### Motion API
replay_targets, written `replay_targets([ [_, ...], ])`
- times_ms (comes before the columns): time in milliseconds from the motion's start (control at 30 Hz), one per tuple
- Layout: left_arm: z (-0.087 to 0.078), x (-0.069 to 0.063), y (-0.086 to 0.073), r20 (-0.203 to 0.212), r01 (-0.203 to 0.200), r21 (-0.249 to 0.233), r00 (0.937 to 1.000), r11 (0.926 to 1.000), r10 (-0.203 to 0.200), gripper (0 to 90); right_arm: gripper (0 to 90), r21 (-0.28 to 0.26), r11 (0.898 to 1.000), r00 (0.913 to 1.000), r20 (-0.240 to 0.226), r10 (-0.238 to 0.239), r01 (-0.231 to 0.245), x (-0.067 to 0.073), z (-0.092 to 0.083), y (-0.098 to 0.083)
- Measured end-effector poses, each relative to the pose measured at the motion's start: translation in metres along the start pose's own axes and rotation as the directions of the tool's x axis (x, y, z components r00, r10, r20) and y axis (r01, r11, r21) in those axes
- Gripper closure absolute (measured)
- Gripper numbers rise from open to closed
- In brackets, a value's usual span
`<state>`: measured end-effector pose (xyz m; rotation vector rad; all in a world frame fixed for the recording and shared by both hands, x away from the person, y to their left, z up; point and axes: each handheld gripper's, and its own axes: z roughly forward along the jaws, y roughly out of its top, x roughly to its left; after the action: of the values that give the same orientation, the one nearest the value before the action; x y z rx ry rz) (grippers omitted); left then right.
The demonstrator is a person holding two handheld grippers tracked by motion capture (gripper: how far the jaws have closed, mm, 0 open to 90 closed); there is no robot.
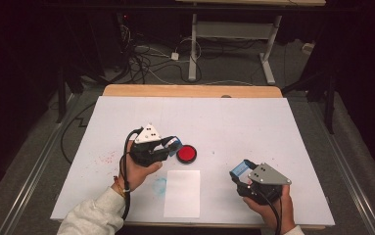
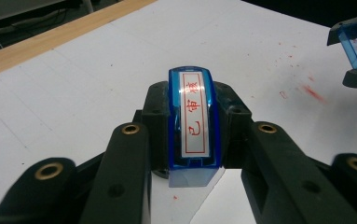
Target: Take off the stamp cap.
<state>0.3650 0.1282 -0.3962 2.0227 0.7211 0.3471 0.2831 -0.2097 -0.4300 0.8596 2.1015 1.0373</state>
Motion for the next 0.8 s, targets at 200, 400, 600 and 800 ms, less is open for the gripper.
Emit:
replay_targets([
  [200, 0.013, 0.002, 0.002, 0.011, -0.019, 0.037, 0.9998, 0.9991, 0.018, 68.4, 40.7, 0.014, 1.000, 1.0000, -0.006, -0.004, 0.004, 0.001, 0.002, -0.002],
  [400, 0.029, 0.004, 0.003, 0.009, -0.040, 0.074, 0.9992, 0.9964, 0.040, 68.4, 40.7, 0.020, 1.000, 0.9999, -0.010, -0.006, 0.006, 0.002, 0.004, -0.003],
  [600, 0.045, 0.008, 0.002, 0.023, -0.043, 0.103, 0.9989, 0.9938, 0.040, 68.5, 40.6, 0.027, 1.000, 0.9999, -0.015, -0.009, 0.009, 0.002, 0.006, -0.004],
  [800, 0.060, 0.017, -0.004, 0.035, -0.014, 0.122, 0.9993, 0.9924, 0.010, 68.4, 40.6, 0.029, 0.999, 0.9997, -0.019, -0.012, 0.013, 0.002, 0.007, -0.004],
])
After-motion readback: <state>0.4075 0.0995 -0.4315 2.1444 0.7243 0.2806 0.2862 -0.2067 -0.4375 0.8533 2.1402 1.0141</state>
